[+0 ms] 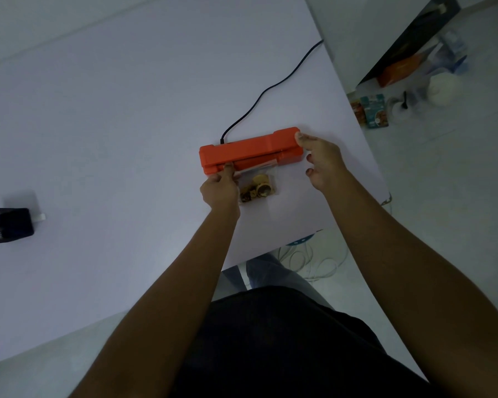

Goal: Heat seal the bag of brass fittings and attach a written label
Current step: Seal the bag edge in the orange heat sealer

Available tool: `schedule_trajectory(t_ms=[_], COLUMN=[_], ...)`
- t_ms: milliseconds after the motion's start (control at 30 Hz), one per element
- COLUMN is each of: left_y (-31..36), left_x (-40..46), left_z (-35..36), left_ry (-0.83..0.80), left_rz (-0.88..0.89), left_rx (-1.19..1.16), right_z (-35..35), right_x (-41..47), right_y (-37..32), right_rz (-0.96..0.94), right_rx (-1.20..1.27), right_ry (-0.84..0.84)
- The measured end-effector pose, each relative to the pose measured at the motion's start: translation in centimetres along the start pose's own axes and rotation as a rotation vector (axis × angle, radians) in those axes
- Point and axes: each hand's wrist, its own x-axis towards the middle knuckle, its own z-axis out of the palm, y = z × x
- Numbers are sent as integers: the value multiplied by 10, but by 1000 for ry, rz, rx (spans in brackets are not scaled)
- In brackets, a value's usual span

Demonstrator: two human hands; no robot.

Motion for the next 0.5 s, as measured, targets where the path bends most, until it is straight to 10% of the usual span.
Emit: schedule_trajectory(t_ms=[500], left_y=[1], left_x=[-2], left_z=[0], left_ry=[4], left_rz=[-4], left_rx=[-2], right_z=[2], right_x=[3], right_y=[3], right_rz=[8], right_rx=[23], right_ry=[18])
